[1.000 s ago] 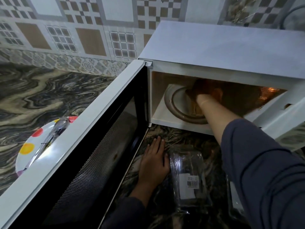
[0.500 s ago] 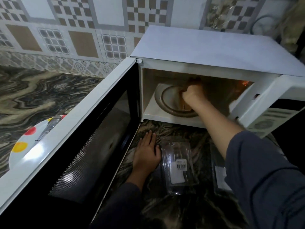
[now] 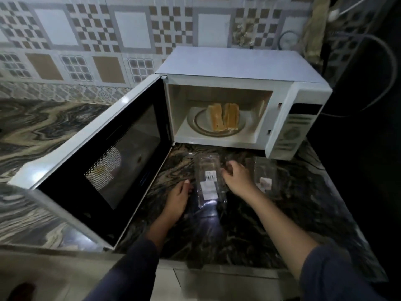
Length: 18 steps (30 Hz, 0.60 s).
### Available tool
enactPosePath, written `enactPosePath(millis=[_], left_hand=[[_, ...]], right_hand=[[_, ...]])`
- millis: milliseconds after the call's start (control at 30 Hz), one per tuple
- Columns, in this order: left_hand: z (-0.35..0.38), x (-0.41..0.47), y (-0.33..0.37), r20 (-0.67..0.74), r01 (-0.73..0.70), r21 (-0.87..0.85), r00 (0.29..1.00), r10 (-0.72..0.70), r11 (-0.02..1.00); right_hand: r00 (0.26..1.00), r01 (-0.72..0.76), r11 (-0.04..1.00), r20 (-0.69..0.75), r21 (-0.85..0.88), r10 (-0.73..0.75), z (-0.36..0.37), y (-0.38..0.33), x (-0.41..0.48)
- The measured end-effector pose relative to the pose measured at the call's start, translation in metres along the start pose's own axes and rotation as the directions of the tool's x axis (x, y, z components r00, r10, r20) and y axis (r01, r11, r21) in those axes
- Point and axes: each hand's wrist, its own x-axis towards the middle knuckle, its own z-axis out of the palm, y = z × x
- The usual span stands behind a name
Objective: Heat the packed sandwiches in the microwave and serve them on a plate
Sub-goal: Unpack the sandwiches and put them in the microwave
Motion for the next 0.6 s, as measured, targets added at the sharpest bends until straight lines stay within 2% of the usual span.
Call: enactPosePath(millis=[100,167,233,300,333,467,600], left_hand=[[0.006,-0.023,0.012,0.051,0.116,-0.147,0.993,-0.110,0.982],[0.010,-0.036,0.016,0.089,0.213,-0.240,0.976,-0.197,0.947],[0.014,-0.046,0.015,0.113,0.268,-0.276,0.963,-0.245,0.923],[0.017,-0.054,0.012,0.115,0.286,-0.294,0.958,-0.264,0.912],[0.018,-0.056,0.011,0.099,0.289,-0.311,0.957,-0.271,0.905],[0.020,-0.063,0.013,0.001,0.305,-0.364,0.945,-0.327,0.880],[0.018,-0.067,0.014,-0.008,0.339,-0.393,0.929,-0.371,0.855]], right_hand=[[0.994,-0.055,0.998,0.096,-0.017,0.057,0.010,0.017,-0.020],[0.988,-0.111,0.994,0.103,-0.019,0.112,0.018,0.025,-0.029],[0.963,-0.252,0.956,0.136,0.152,0.232,0.026,0.029,-0.037],[0.909,-0.410,0.828,0.246,0.382,0.336,0.030,0.028,-0.044],[0.889,-0.454,0.773,0.288,0.443,0.357,0.031,0.029,-0.047],[0.873,-0.487,0.677,0.325,0.551,0.364,0.034,0.032,-0.053],[0.875,-0.484,0.696,0.284,0.531,0.393,0.039,0.034,-0.055]])
